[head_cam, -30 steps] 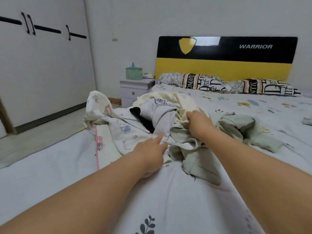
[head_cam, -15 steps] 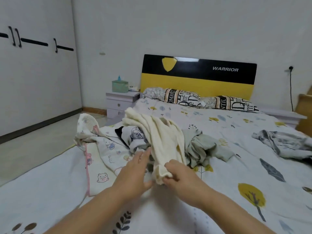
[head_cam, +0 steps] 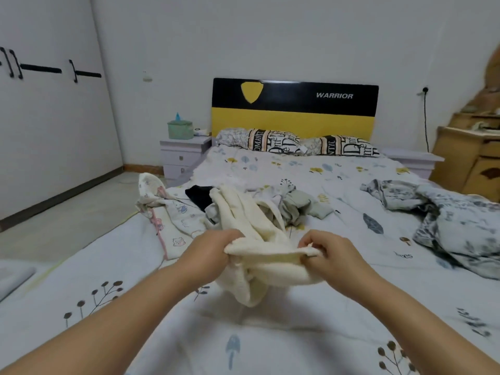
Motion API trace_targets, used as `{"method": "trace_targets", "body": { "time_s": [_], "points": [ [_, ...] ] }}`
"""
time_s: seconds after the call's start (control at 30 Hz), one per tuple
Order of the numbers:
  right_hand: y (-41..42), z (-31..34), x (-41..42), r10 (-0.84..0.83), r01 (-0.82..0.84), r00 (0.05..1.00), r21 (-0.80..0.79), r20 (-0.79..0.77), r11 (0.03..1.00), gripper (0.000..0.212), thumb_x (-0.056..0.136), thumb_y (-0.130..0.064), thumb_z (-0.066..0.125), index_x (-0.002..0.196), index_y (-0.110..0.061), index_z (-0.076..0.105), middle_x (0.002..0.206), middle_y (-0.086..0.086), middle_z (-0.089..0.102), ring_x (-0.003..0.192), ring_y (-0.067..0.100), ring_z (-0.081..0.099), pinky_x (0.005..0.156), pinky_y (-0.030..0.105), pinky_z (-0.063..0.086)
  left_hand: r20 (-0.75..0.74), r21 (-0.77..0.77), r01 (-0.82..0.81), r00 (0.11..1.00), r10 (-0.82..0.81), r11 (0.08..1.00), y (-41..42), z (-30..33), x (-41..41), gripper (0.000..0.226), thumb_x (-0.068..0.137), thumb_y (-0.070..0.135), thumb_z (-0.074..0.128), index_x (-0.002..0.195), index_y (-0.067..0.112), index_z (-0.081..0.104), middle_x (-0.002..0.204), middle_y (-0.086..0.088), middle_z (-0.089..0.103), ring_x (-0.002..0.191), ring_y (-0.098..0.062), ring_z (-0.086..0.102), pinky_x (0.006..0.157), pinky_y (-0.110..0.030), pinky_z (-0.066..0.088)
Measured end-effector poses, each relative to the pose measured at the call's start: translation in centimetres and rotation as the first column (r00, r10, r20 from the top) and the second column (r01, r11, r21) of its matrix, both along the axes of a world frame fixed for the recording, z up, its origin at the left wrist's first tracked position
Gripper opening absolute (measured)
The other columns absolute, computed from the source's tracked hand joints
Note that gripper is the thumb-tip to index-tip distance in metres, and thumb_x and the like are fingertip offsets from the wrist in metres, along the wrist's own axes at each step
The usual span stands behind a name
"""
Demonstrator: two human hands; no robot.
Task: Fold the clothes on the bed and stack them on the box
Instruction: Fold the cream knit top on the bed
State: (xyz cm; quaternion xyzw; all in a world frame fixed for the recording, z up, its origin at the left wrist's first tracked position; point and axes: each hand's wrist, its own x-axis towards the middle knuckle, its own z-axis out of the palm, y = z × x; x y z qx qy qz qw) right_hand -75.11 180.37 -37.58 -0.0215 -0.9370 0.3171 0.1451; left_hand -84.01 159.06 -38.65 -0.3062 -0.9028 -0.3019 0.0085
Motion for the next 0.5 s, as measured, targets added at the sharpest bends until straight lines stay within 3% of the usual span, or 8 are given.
{"method": "trace_targets", "body": {
  "time_s": [0.1, 0.23, 0.3, 0.37, 0.43, 0.5],
  "points": [
    [1.4, -2.0, 2.8, -0.061, 0.054, 0.998, 0.261, 0.02, 0.964, 0.012, 0.088, -0.015, 0.054, 0.085, -0.025, 0.057, 0.089, -0.008, 0.042, 0.081, 0.016, 0.047, 0.061, 0.021, 0.034, -0.066, -0.066, 0.01, 0.998, -0.014, 0.998, -0.7, -1.0, 2.5, 0.024, 0.081, 0.009, 0.047, 0.091, 0.022, 0.065, 0.09, 0.003, 0.063, 0.088, -0.022, 0.058, 0.064, -0.028, 0.042],
    [2.5, -6.4, 6.5, -0.133, 0.076, 0.987, 0.474, 0.089, 0.877, 0.009, 0.089, -0.019, 0.052, 0.096, -0.017, 0.058, 0.095, -0.003, 0.037, 0.086, 0.017, 0.04, 0.065, 0.026, 0.033, -0.08, -0.32, 0.123, 0.984, -0.156, 0.939, 0.1, -4.1, 6.1, 0.015, 0.081, 0.008, 0.047, 0.076, 0.021, 0.051, 0.07, 0.009, 0.049, 0.079, -0.019, 0.05, 0.057, -0.023, 0.03],
    [2.2, -8.0, 8.0, -0.156, 0.031, 0.959, 0.456, 0.239, 0.89, 0.01, 0.087, -0.021, 0.052, 0.095, -0.017, 0.057, 0.09, -0.006, 0.033, 0.085, 0.017, 0.042, 0.058, 0.017, 0.028, 0.009, -0.468, 0.205, 0.974, -0.228, 0.859, 1.0, -5.5, 7.7, 0.022, 0.081, 0.012, 0.049, 0.063, 0.02, 0.038, 0.063, 0.009, 0.038, 0.077, -0.018, 0.045, 0.059, -0.028, 0.03],
    [1.6, -8.5, 9.3, -0.177, -0.014, 0.884, 0.403, 0.432, 0.915, 0.006, 0.087, -0.028, 0.052, 0.09, -0.022, 0.053, 0.087, -0.009, 0.032, 0.078, 0.013, 0.044, 0.053, 0.014, 0.023, 0.101, -0.537, 0.29, 0.954, -0.281, 0.792, 2.0, -6.0, 8.7, 0.024, 0.08, 0.009, 0.048, 0.06, 0.017, 0.036, 0.063, 0.006, 0.038, 0.079, -0.02, 0.045, 0.065, -0.028, 0.032],
    [1.4, -8.2, 10.1, -0.193, 0.04, 0.822, 0.283, 0.536, 0.958, 0.005, 0.084, -0.034, 0.053, 0.084, -0.029, 0.052, 0.092, -0.008, 0.042, 0.075, 0.008, 0.047, 0.056, 0.013, 0.028, 0.298, -0.445, 0.4, 0.91, -0.288, 0.802, 2.5, -5.1, 9.6, 0.02, 0.081, 0.006, 0.044, 0.071, 0.017, 0.057, 0.065, 0.007, 0.047, 0.078, -0.018, 0.048, 0.064, -0.025, 0.037],
    [1.8, -7.7, 10.2, -0.22, 0.207, 0.845, 0.083, 0.486, 0.975, 0.009, 0.08, -0.032, 0.051, 0.086, -0.03, 0.057, 0.099, -0.006, 0.055, 0.089, 0.015, 0.056, 0.068, 0.022, 0.04, 0.612, -0.221, 0.483, 0.745, -0.266, 0.847, 2.7, -3.9, 10.0, 0.028, 0.084, 0.009, 0.044, 0.093, 0.018, 0.07, 0.066, 0.012, 0.059, 0.072, -0.013, 0.055, 0.067, -0.019, 0.044]
  ]
}}
